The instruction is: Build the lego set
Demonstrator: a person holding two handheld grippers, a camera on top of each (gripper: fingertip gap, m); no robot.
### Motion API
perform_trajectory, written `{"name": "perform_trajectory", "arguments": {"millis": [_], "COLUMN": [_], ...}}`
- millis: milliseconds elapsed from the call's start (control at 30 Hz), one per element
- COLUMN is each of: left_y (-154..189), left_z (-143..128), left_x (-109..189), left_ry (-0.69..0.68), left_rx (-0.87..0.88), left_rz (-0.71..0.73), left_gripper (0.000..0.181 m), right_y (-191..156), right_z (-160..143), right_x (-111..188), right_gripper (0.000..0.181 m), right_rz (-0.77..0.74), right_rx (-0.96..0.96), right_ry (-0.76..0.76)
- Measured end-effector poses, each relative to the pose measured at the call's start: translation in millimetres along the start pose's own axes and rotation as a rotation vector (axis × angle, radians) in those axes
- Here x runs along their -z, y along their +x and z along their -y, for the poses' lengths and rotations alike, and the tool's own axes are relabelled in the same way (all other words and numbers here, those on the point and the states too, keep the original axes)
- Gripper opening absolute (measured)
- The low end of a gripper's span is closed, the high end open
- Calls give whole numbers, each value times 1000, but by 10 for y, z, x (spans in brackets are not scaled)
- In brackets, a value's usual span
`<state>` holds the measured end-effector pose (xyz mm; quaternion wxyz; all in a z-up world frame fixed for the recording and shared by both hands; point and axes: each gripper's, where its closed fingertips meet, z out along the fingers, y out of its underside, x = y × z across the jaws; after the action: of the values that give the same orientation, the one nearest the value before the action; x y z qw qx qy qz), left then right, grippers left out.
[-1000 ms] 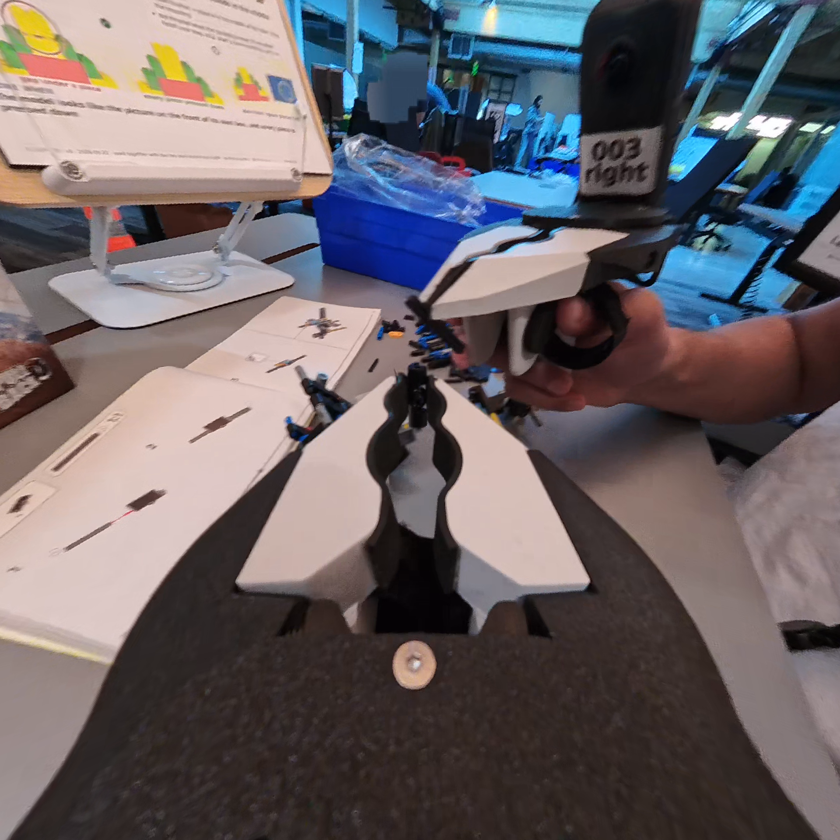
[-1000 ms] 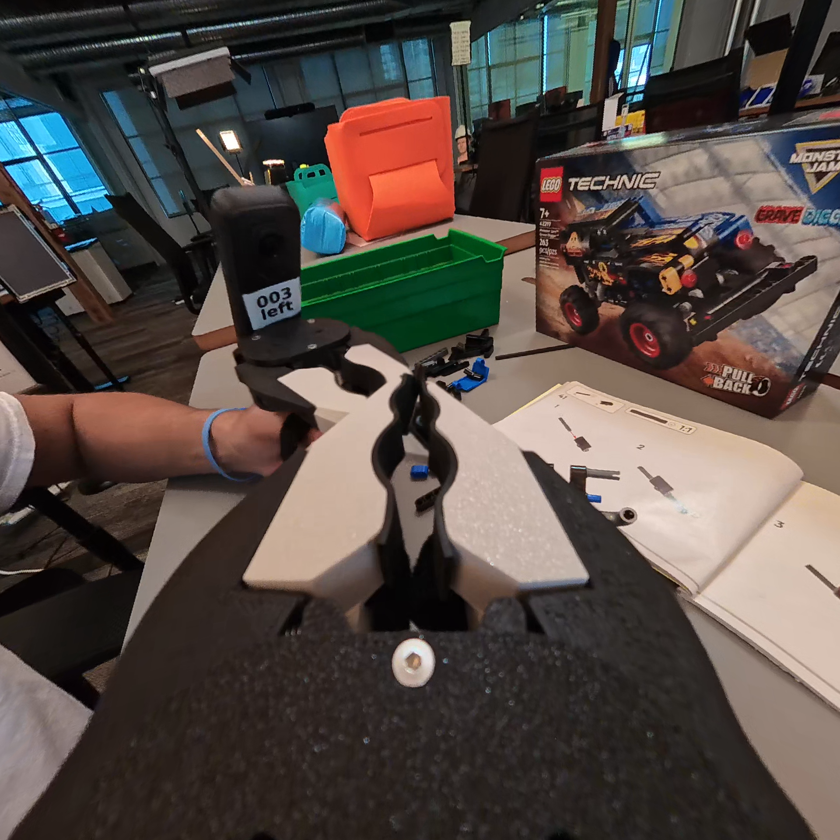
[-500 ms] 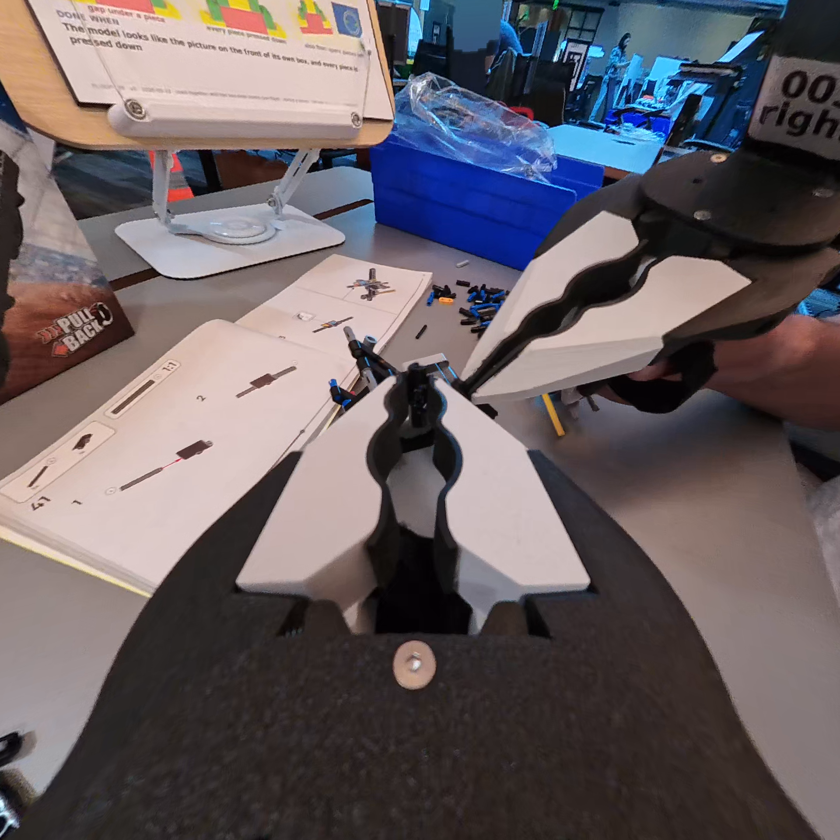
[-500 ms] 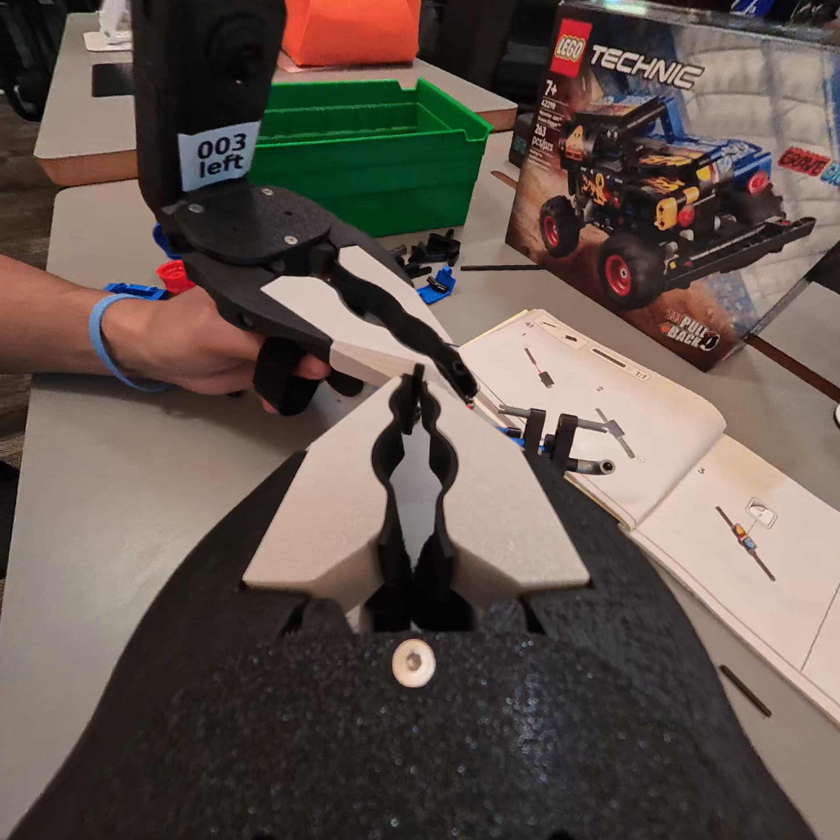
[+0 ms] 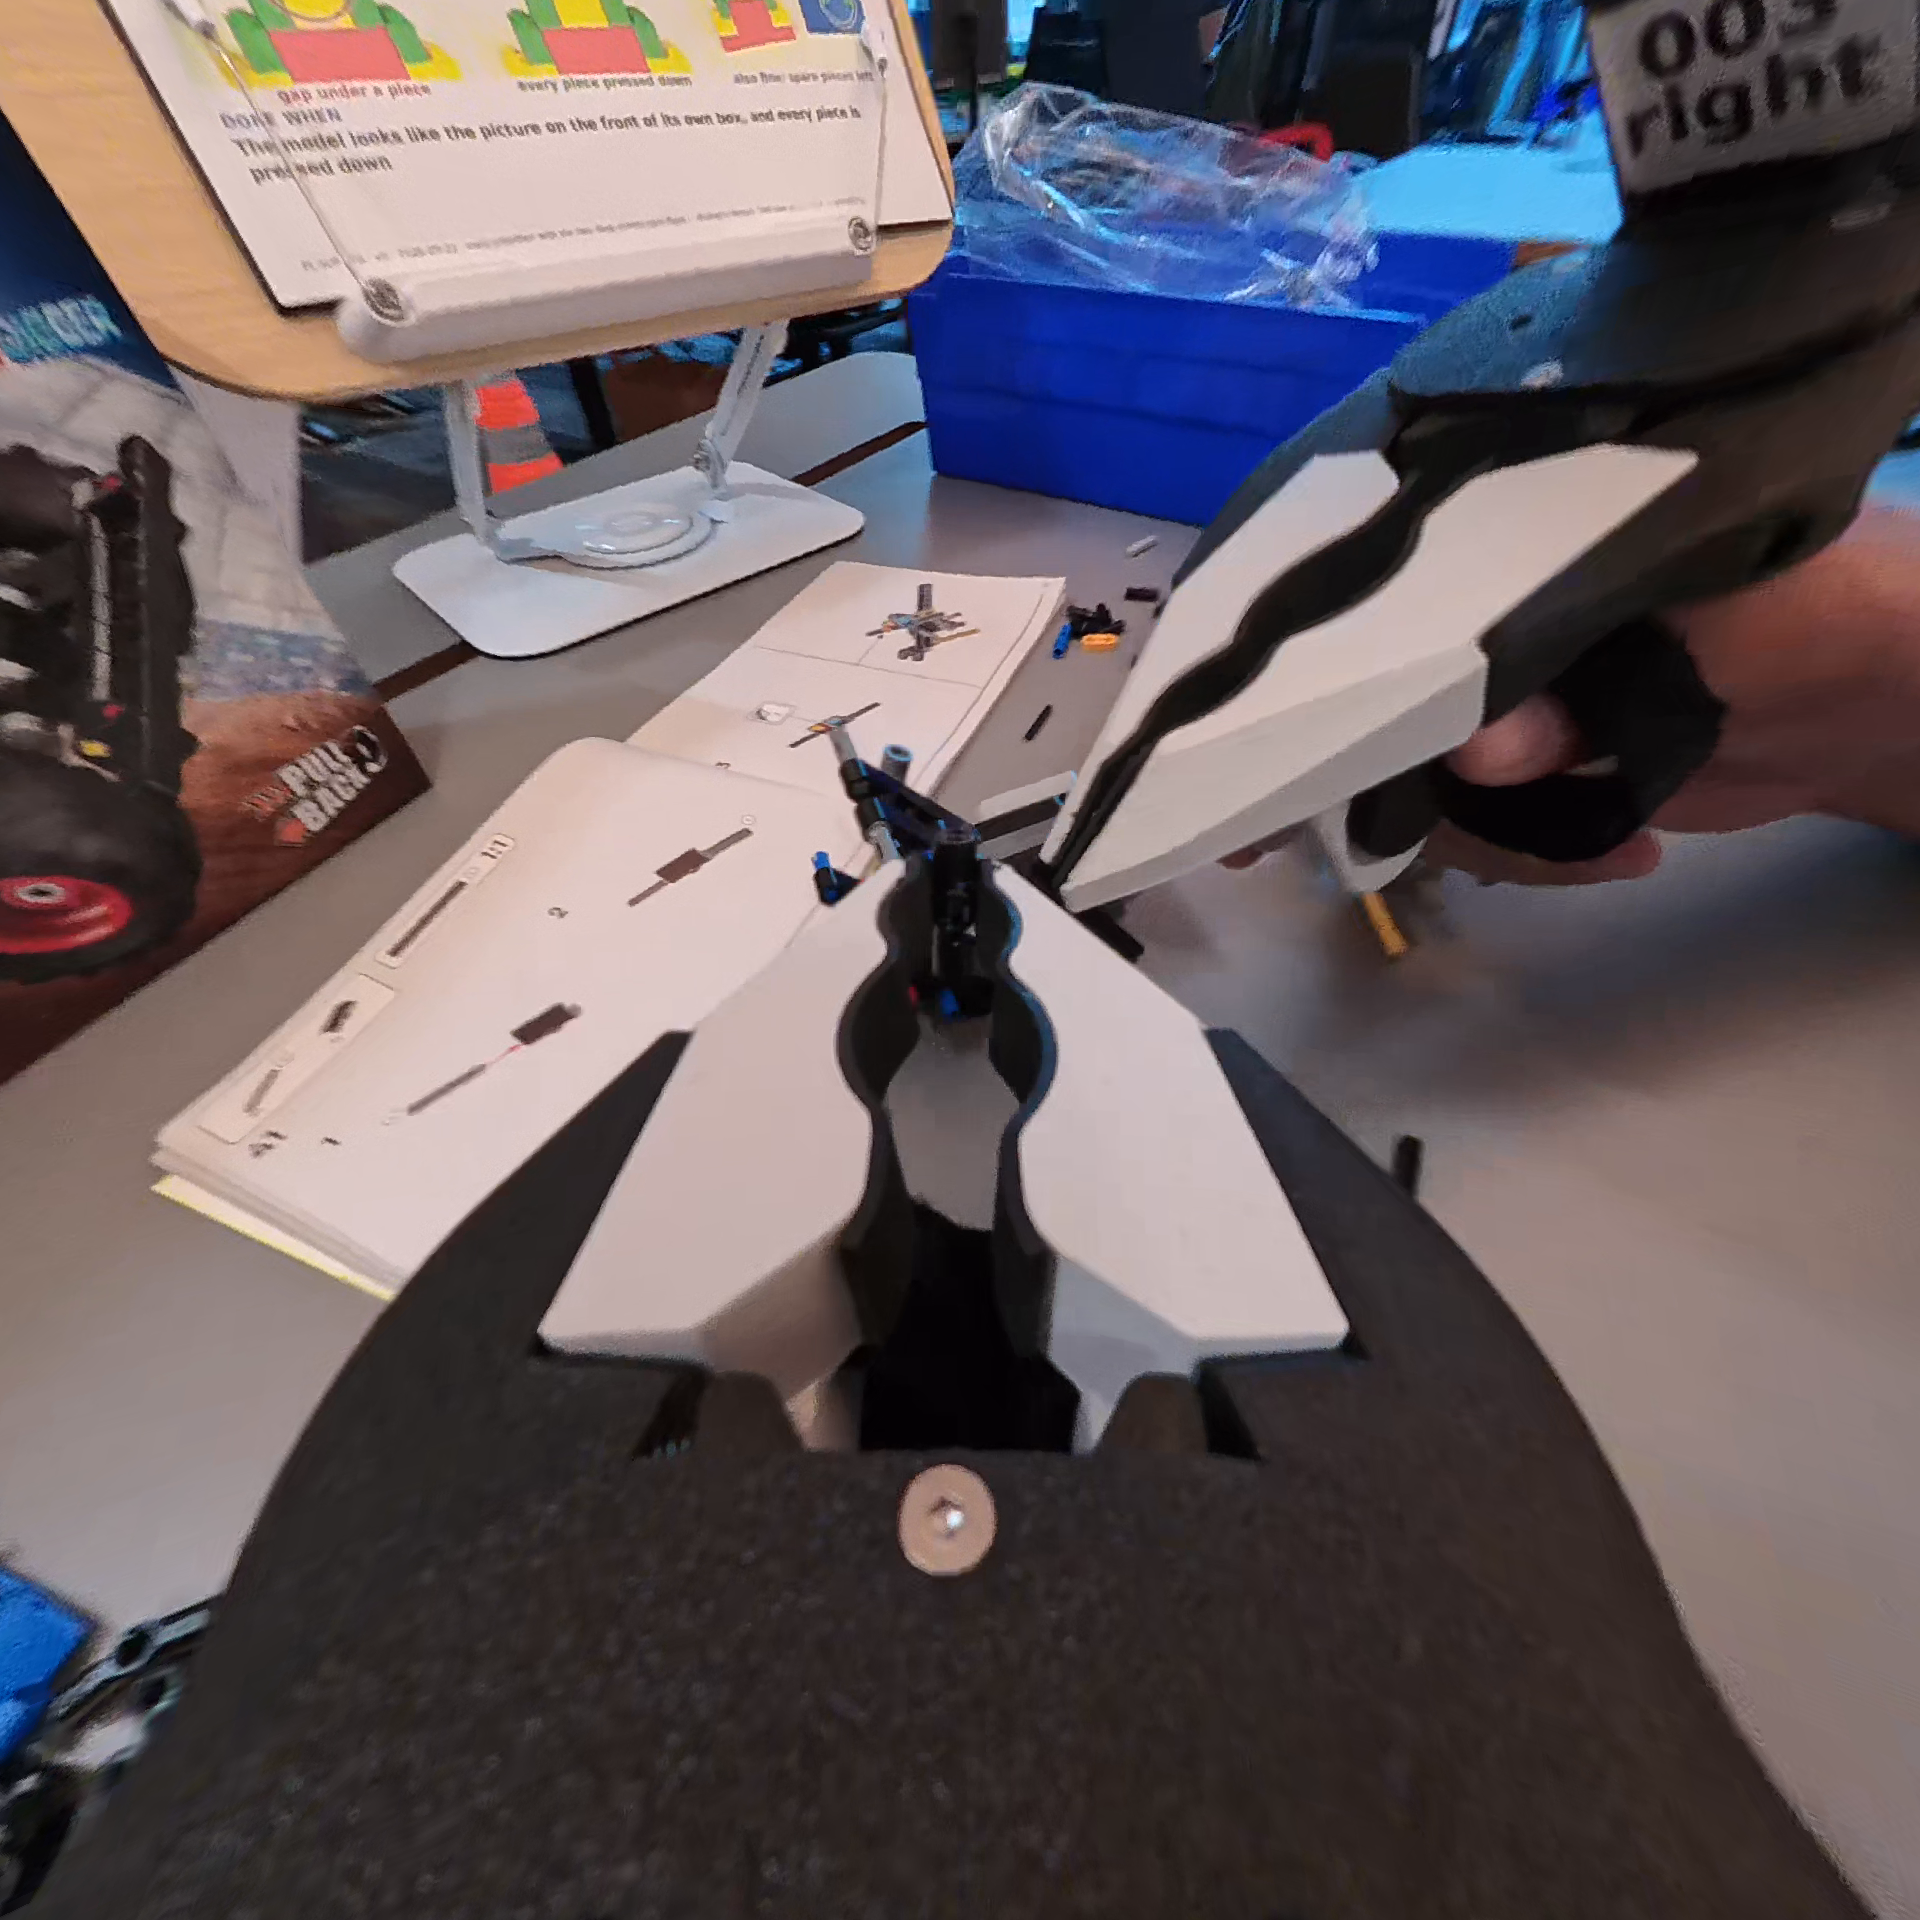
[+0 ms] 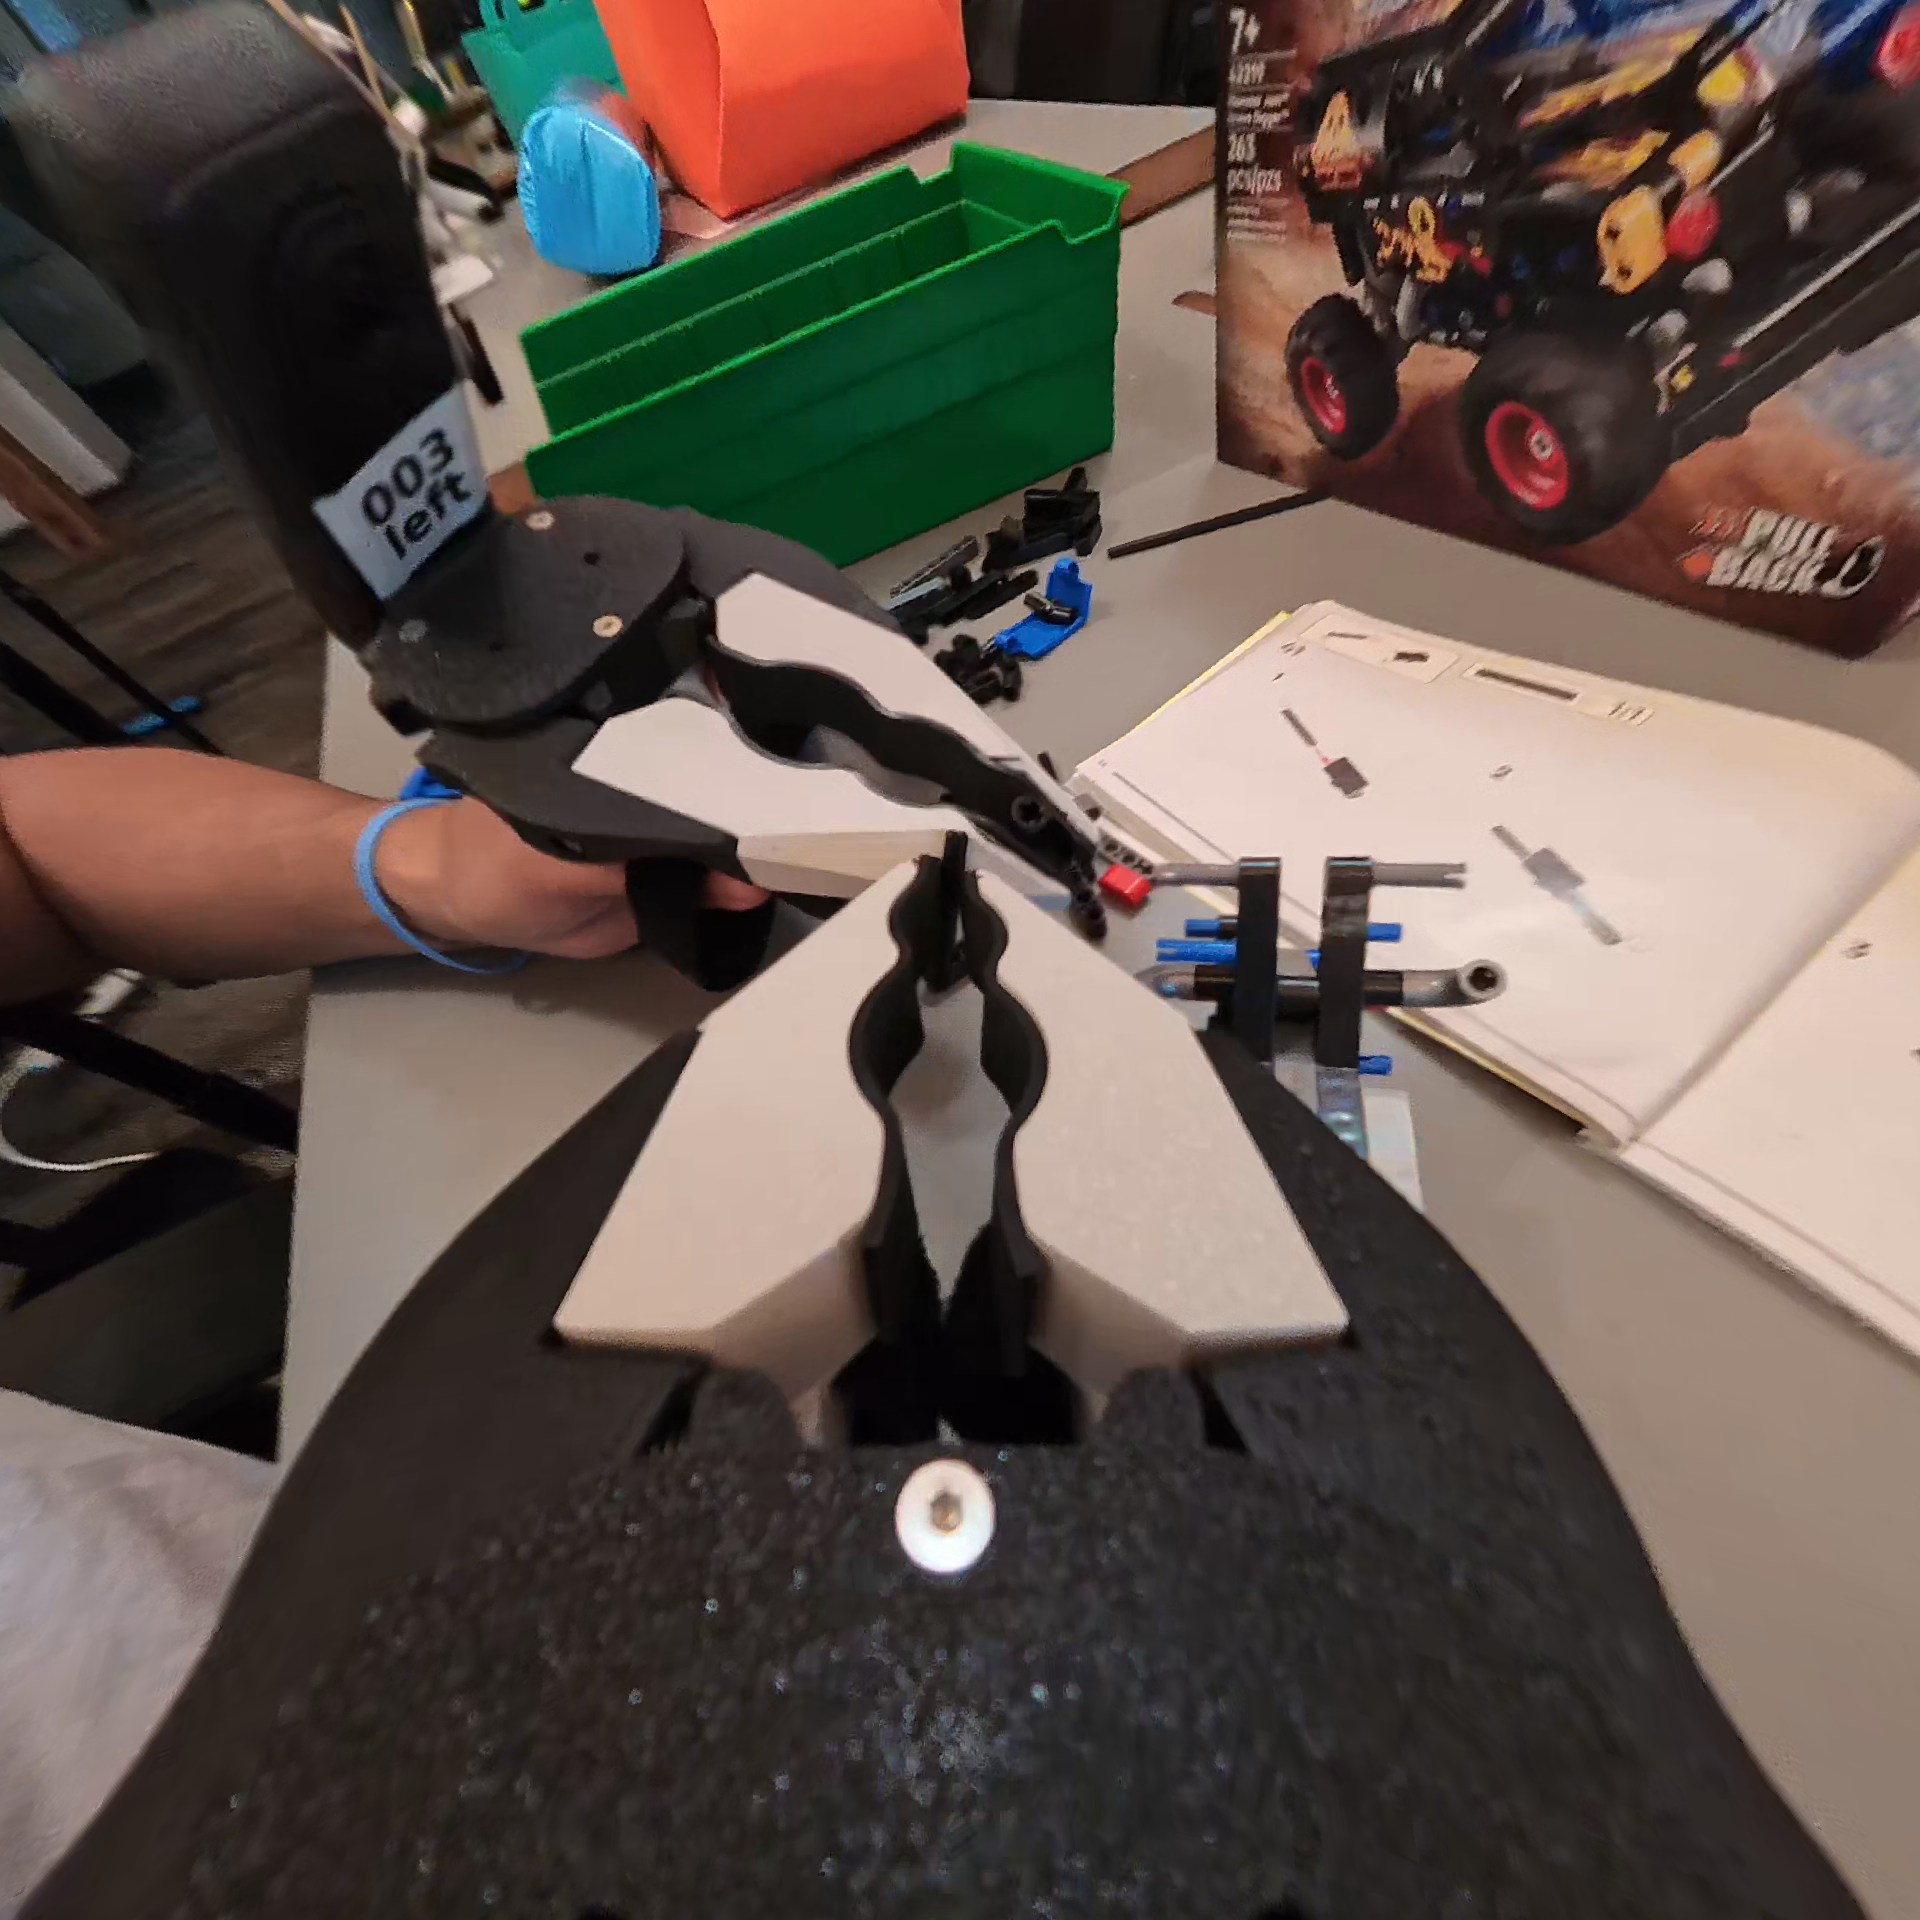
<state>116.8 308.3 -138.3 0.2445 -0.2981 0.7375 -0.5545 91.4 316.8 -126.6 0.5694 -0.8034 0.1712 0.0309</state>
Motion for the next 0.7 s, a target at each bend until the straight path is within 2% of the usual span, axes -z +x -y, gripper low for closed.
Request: {"name": "perform_trajectory", "arguments": {"millis": [133, 267, 400, 533, 700], "left_y": [-38, -64, -75, 3, 155], "left_z": [11, 54, 51, 42, 143], "left_x": [15, 51, 51, 45, 41], "left_ry": [-23, -20, -28, -10, 44], "left_rx": [-201, -325, -314, -275, -172], "left_rz": [125, 196, 192, 127, 45], "left_gripper": [5, 5, 5, 5, 5], "right_y": [-3, -25, -19, 105, 62], "right_z": [-5, 14, 175, 382, 420], "right_x": [-11, -7, 76, 194, 163], "right_gripper": [2, 2, 2, 2, 1], "right_rz": [47, 57, 81, 9, -7], "right_rx": [-99, -89, -96, -33, -21], "right_ry": [-16, -18, 75, 205, 246]}}
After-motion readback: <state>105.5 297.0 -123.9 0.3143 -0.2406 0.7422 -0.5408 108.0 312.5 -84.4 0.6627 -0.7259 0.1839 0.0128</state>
